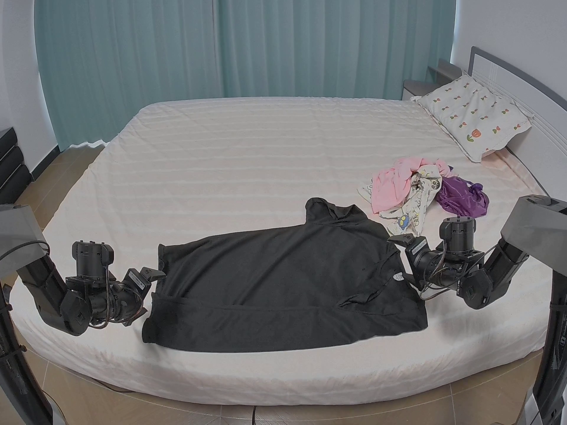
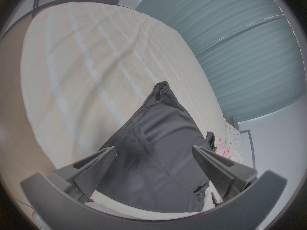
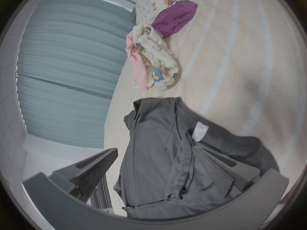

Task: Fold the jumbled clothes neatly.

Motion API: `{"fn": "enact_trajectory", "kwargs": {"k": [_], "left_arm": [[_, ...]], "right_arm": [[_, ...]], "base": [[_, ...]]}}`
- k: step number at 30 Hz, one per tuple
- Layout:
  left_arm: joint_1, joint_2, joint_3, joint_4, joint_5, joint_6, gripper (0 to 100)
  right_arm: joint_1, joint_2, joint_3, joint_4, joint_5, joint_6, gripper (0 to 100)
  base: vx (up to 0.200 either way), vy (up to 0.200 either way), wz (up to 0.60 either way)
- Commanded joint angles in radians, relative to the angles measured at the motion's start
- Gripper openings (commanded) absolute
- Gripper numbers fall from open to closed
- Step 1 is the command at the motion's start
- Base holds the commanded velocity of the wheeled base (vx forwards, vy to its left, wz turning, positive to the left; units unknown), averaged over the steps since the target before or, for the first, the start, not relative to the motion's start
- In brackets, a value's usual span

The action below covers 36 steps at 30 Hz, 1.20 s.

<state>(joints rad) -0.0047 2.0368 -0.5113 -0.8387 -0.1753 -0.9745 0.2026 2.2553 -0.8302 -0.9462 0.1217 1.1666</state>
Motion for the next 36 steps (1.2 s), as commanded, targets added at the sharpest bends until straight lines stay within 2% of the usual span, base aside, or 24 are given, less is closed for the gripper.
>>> {"fn": "enact_trajectory", "kwargs": {"k": [1, 10, 22, 28, 34, 35, 36], "left_arm": [[0.000, 0.006, 0.005, 0.000, -0.013, -0.027, 100], [0.000, 0.036, 0.005, -0.002, -0.018, -0.027, 100], [-0.005, 0.066, 0.000, -0.002, -0.018, -0.027, 100], [0.002, 0.065, -0.010, -0.003, -0.016, -0.027, 100], [0.012, 0.062, -0.015, -0.002, -0.018, -0.029, 100], [0.012, 0.063, -0.015, -0.002, -0.018, -0.029, 100], [0.012, 0.063, -0.015, -0.002, -0.018, -0.029, 100]], "right_arm": [[0.052, 0.018, 0.003, 0.007, -0.002, -0.021, 100], [0.055, 0.084, 0.017, -0.002, -0.011, -0.142, 100], [0.052, 0.124, 0.005, -0.005, -0.005, -0.150, 100], [0.054, 0.167, -0.024, -0.008, -0.011, -0.217, 100], [0.052, 0.179, -0.053, -0.011, -0.010, -0.219, 100], [0.052, 0.181, -0.055, -0.011, -0.010, -0.217, 0], [0.052, 0.178, -0.052, -0.011, -0.013, -0.217, 0]], "base": [[0.000, 0.000, 0.00], [0.000, 0.000, 0.00], [0.000, 0.000, 0.00], [0.000, 0.000, 0.00], [0.000, 0.000, 0.00], [0.000, 0.000, 0.00], [0.000, 0.000, 0.00]]}}
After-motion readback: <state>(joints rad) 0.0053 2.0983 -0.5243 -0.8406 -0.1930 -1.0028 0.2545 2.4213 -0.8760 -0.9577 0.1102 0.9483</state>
